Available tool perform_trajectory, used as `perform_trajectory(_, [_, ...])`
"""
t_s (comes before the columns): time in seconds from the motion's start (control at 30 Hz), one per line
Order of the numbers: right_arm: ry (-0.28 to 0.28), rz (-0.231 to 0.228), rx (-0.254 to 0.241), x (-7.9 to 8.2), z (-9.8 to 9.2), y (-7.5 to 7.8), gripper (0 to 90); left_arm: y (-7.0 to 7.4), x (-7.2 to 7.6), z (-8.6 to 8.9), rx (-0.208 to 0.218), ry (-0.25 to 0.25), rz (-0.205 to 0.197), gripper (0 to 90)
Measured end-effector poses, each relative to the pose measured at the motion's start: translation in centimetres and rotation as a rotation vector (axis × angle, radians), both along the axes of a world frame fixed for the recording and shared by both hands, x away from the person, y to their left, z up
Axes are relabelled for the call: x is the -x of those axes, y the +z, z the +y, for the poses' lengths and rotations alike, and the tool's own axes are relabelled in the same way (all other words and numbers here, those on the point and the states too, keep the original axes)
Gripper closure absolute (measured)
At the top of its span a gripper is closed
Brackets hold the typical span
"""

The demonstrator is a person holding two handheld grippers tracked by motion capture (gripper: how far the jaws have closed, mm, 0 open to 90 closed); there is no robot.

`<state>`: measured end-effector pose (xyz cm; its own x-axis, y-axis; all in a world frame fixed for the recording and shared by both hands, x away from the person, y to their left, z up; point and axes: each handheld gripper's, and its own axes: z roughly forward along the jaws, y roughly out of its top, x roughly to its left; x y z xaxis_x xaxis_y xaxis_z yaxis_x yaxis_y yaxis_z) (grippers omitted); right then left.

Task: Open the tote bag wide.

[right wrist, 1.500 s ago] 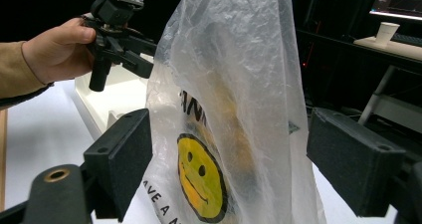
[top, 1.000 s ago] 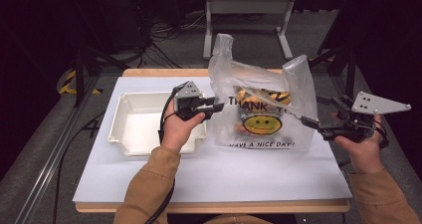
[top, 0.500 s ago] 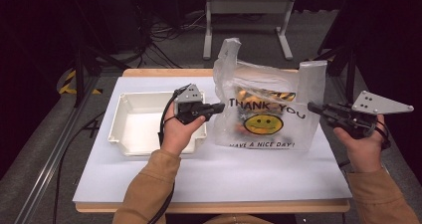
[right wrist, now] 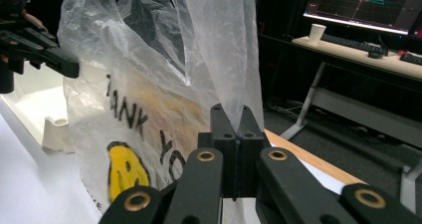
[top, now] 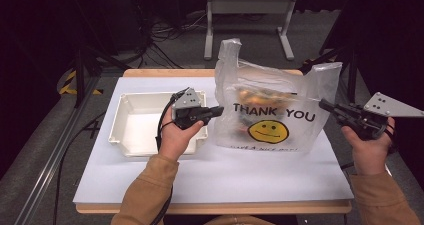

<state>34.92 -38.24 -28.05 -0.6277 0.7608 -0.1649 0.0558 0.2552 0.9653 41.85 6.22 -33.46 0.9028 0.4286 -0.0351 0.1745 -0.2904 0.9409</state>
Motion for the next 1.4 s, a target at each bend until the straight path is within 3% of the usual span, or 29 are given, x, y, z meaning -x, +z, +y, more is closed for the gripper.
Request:
perform_trajectory(0.47, [-0.032,0.048,-0.010,-0.5,-0.4,-1.9,90.0,-1.8,-0.2,-0.4,-0.080,0.028,0.023,90.0])
perform_trajectory(1.07, [-0.082,0.101,-0.007,-2.0,-0.6,-4.3,90.0,-4.0,-1.2,-1.2,-0.129,0.049,0.061,90.0])
perform_trajectory(1.4, [-0.076,0.124,-0.002,-2.1,-0.5,-5.2,89.8,-4.9,-1.2,-1.4,-0.171,0.060,0.073,90.0])
